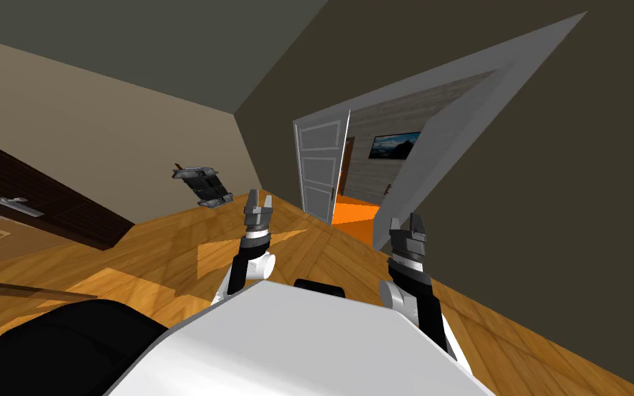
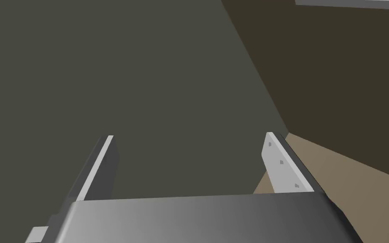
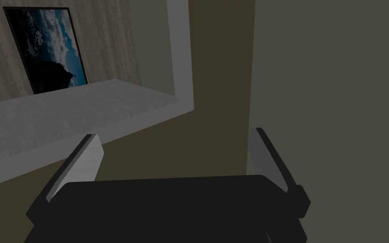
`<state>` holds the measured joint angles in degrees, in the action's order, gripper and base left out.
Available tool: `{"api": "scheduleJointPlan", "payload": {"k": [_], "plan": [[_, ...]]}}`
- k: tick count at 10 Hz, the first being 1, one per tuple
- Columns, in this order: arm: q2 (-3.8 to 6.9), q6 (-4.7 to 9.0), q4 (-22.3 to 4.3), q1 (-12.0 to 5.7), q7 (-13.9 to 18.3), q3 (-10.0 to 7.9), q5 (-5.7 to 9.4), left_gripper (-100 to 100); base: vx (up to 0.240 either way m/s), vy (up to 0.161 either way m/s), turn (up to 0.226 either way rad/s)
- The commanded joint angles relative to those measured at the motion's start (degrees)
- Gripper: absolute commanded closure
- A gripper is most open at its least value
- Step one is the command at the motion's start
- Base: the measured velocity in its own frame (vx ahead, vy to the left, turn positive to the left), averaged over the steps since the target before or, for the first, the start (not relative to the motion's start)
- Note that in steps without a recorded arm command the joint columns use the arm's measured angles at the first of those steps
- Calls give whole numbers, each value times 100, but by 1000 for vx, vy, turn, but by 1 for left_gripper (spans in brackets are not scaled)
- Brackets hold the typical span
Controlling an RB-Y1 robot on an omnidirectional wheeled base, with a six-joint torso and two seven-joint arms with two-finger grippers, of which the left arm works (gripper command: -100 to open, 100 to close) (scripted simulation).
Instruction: Push the door open
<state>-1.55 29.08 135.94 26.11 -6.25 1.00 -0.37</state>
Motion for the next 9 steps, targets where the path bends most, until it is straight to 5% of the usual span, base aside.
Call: {"api": "scheduleJointPlan", "payload": {"k": [1, 9], "plan": [[65, 43, -163, -47, 120, 11, 78, -100, 16, -38, -131], [338, 303, -1148, -329, 847, 76, 552, -100, 143, 26, -133]]}}
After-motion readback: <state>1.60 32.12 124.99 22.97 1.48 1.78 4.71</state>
